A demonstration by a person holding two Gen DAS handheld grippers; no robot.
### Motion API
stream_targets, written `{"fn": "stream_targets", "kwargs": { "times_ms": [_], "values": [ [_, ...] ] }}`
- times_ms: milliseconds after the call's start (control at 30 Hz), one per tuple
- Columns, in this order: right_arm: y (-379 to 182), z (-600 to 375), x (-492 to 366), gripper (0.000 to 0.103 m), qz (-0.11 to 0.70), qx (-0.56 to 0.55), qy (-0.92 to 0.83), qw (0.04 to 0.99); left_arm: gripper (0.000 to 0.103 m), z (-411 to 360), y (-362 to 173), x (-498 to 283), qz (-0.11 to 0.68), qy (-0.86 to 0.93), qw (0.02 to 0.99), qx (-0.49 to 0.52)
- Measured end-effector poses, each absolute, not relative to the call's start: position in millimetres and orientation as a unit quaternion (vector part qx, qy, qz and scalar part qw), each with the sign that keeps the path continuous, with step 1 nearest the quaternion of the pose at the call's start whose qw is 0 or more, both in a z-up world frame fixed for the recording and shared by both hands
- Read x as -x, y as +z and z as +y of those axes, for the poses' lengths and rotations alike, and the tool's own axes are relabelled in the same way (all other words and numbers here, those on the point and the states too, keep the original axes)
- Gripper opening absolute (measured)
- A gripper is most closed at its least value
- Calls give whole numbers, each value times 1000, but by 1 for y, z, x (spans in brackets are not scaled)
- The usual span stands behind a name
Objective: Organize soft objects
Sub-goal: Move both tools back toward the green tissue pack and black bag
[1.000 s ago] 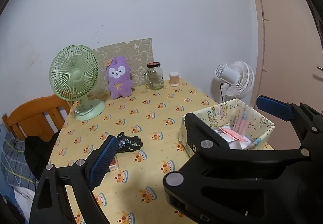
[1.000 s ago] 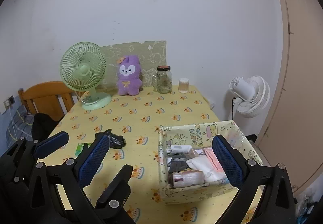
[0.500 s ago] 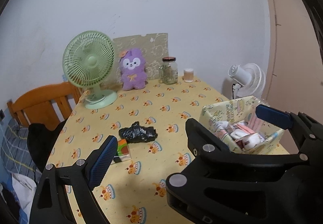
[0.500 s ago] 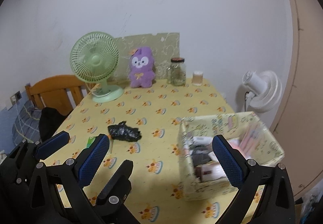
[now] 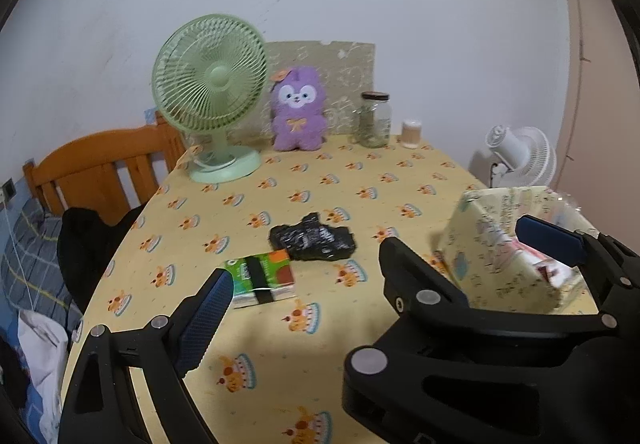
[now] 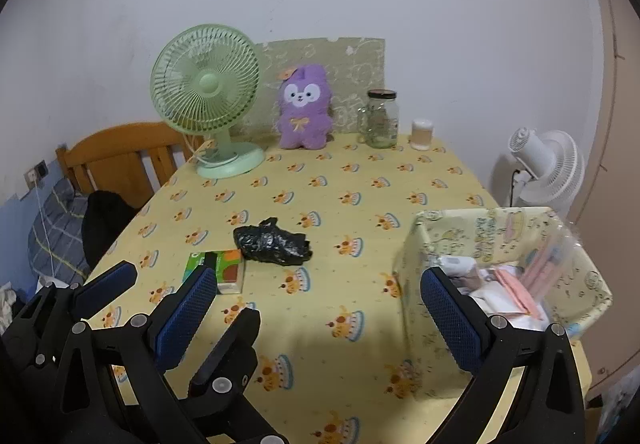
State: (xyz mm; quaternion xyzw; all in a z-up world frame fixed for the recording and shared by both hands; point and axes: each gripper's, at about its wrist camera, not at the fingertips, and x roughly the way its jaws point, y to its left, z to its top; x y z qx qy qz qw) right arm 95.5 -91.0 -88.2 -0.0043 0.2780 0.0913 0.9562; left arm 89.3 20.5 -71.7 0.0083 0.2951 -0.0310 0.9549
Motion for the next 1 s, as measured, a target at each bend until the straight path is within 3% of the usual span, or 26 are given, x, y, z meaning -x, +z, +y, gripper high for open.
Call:
{"fn": "stream_targets", "kwargs": {
  "times_ms": [1000],
  "values": [
    [-125, -53, -177, 103, 320, 9, 119, 940, 94, 62, -115, -166, 341, 13, 940, 24]
  ]
}}
